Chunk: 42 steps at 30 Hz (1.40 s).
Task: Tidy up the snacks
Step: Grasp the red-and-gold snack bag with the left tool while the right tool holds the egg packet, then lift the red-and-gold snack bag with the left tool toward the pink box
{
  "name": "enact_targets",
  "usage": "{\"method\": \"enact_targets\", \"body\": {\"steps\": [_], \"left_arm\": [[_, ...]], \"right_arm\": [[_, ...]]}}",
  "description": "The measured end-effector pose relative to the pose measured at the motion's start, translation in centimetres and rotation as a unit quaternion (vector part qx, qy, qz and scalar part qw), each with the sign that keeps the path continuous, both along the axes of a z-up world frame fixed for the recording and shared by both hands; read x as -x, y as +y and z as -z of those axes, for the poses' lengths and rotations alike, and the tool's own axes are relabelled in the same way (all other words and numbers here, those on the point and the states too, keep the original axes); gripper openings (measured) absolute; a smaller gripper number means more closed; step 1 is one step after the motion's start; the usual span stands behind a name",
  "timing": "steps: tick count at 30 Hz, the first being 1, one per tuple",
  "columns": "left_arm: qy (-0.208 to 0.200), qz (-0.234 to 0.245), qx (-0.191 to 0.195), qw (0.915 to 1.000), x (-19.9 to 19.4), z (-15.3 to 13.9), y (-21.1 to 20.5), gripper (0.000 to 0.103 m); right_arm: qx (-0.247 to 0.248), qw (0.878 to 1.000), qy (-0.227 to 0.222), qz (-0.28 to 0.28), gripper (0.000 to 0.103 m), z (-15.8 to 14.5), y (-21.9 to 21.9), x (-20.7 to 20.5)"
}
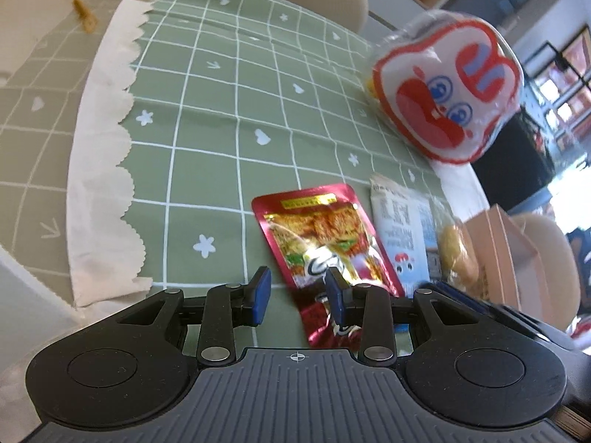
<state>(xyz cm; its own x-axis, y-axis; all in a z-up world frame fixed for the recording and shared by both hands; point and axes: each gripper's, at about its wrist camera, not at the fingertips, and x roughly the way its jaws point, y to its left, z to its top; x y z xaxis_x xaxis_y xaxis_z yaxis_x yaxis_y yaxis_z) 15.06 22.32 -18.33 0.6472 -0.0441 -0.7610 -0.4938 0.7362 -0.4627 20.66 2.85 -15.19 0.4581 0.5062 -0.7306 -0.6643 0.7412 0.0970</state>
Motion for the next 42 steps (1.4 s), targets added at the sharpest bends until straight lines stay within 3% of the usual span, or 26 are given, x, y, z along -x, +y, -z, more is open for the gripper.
{"method": "enact_targets", "body": {"steps": [3,8,12,17,19,23,27,31,35,38,42], "left_arm": [[-0.02,0.003,0.018,0.9996,-0.5,0.5,0.4,0.038],[-0.029,0.038,0.04,0.9981,-1.1,0.6,-0.2,0.045],[-0.028,0.087,0.055,0.9943,-0.6,-0.5,-1.6,0.047],[-0.04,0.131,0.077,0.9876,0.3,-2.6,-3.3,0.047],[-0.044,0.149,0.062,0.9858,0.2,-3.4,-4.4,0.047],[-0.03,0.188,-0.01,0.9818,-2.3,-3.3,-6.9,0.053],[-0.013,0.201,-0.005,0.9795,-4.4,-2.2,-7.5,0.053],[-0.029,0.223,-0.008,0.9744,-2.8,-4.7,-8.9,0.05],[-0.015,0.25,-0.059,0.9664,-2.5,-5.0,-10.9,0.05],[0.004,0.251,-0.037,0.9673,-4.0,-3.1,-11.3,0.049],[-0.017,0.257,-0.022,0.9659,-3.7,-4.6,-12.1,0.049]], "right_arm": [[0.006,1.0,-0.005,-0.022,0.017,0.9,0.9,-0.3],[-0.01,0.997,0.039,-0.069,0.017,1.2,-0.5,1.9],[-0.012,0.997,0.045,-0.062,0.018,1.4,-2.2,3.8],[-0.045,0.995,0.088,-0.034,0.017,1.3,-5.0,4.0],[-0.053,0.994,0.094,-0.033,0.017,1.5,-5.6,4.3],[-0.059,0.994,0.089,-0.035,0.017,1.8,-6.3,5.2],[-0.062,0.994,0.083,-0.036,0.017,1.6,-6.4,5.3],[-0.07,0.994,0.08,-0.035,0.018,1.0,-7.1,5.5],[-0.075,0.996,0.057,0.001,0.018,0.0,-8.7,5.6],[-0.054,0.997,0.05,0.033,0.018,0.5,-9.2,5.0],[-0.051,0.996,0.048,0.056,0.018,0.6,-9.9,4.1]]}}
